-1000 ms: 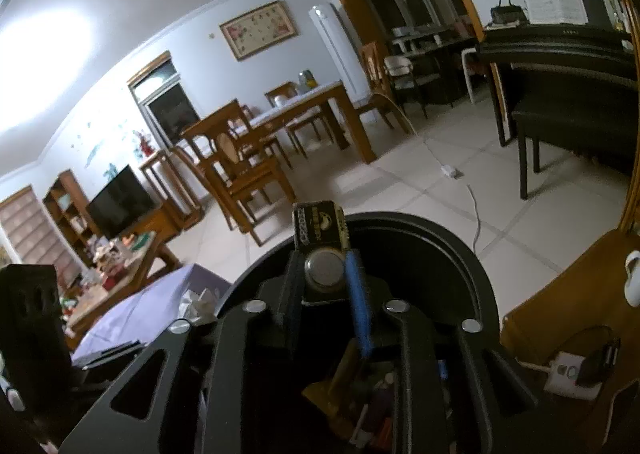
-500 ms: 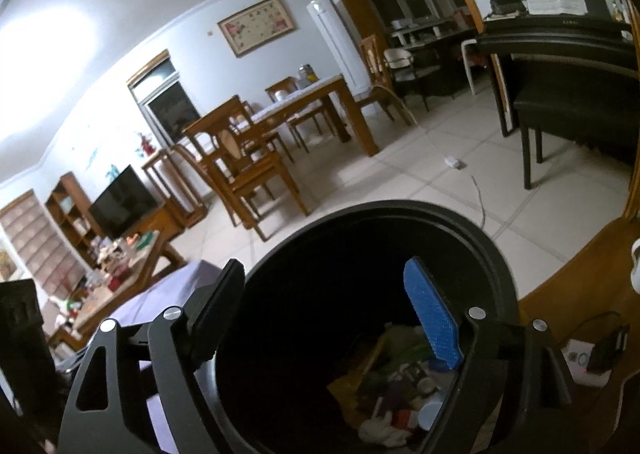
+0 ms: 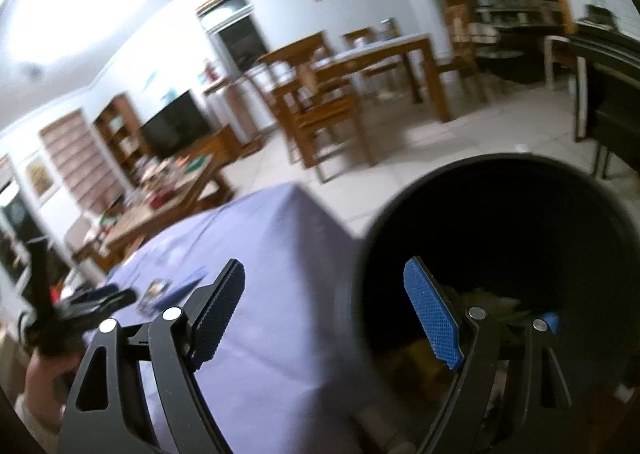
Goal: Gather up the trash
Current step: 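Move both tools back over the table, then grasp the black battery card with the left tool while the right tool grasps the blue stick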
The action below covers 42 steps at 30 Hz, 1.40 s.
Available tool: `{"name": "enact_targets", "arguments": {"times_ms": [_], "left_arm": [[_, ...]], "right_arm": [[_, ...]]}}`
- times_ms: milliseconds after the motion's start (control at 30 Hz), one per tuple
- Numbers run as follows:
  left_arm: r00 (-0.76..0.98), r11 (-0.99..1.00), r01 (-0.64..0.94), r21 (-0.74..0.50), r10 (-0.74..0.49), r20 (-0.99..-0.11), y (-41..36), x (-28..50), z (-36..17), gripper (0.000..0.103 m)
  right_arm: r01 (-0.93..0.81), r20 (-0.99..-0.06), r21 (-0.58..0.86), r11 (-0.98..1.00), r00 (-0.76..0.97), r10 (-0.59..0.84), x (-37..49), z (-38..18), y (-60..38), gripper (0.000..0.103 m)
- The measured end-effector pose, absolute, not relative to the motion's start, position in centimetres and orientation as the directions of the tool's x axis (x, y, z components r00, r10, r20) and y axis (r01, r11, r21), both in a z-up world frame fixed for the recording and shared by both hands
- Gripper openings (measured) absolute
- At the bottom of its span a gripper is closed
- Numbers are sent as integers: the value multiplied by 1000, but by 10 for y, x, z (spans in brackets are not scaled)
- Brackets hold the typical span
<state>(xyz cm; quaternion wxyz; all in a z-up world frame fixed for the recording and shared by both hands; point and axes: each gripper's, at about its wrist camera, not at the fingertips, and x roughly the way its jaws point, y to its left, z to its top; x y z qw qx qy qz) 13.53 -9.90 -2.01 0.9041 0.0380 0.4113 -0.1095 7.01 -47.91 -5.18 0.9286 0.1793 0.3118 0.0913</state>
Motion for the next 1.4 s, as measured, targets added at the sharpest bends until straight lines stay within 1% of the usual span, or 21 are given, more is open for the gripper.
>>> {"name": "enact_targets", "arguments": {"times_ms": [100,200,267,433,467,500,533,567,733,867,967,1067,1133,1167,1200,1233,1267,1300,1400], "left_arm": [[597,975,222,0,-135,-790,-84,150,-33,92],[584,967,250,50,-109,-805,-86,161,-42,92],[566,962,269,50,-116,-816,-90,171,-47,91],[576,952,304,36,-153,-803,-90,177,-52,91],[576,950,312,34,-161,-802,-88,178,-53,88],[581,948,317,39,-162,-798,-88,176,-53,84],[589,944,328,42,-169,-790,-87,174,-51,69],[595,941,335,48,-172,-785,-87,171,-50,59],[590,945,327,30,-179,-787,-77,165,-51,58],[587,959,275,-63,-219,-779,-51,169,-45,58],[622,972,208,-109,-217,-752,-29,169,-37,58],[643,975,169,-148,-222,-733,-18,169,-31,58],[655,974,150,-169,-226,-721,-13,168,-28,59],[659,973,147,-176,-229,-717,-14,165,-25,59],[661,973,145,-180,-231,-714,-13,166,-25,59],[662,972,146,-185,-235,-712,-13,166,-25,59],[661,970,149,-189,-240,-711,-14,166,-25,59],[662,969,154,-192,-246,-708,-14,166,-25,59],[669,963,178,-200,-268,-694,-16,164,-24,59]], "right_arm": [[-114,-570,380,918,753,330,77,-52,-441,81],[-158,-597,339,928,726,341,83,-45,-408,81],[-188,-614,322,928,704,356,88,-41,-389,81],[-229,-666,299,926,645,375,104,-39,-353,81],[-239,-677,302,923,628,384,108,-39,-345,81],[-249,-687,312,917,607,398,113,-40,-336,81],[-255,-693,321,912,593,409,121,-40,-336,81],[-258,-705,319,912,578,410,127,-41,-328,81],[-253,-754,312,916,521,401,160,-51,-306,81],[-245,-789,278,929,494,366,180,-61,-286,81],[-273,-814,197,942,489,312,186,-69,-262,73],[-327,-814,49,944,535,228,184,-73,-238,70],[-365,-801,36,930,547,245,181,-75,-230,61],[-380,-801,34,924,543,253,181,-75,-229,53],[-393,-800,33,919,540,260,181,-74,-228,38],[-398,-801,28,917,540,259,181,-73,-228,31],[-404,-801,19,915,542,256,181,-73,-227,21],[-409,-800,16,912,543,257,179,-73,-227,18],[-413,-787,81,907,532,313,178,-72,-237,18]]}}
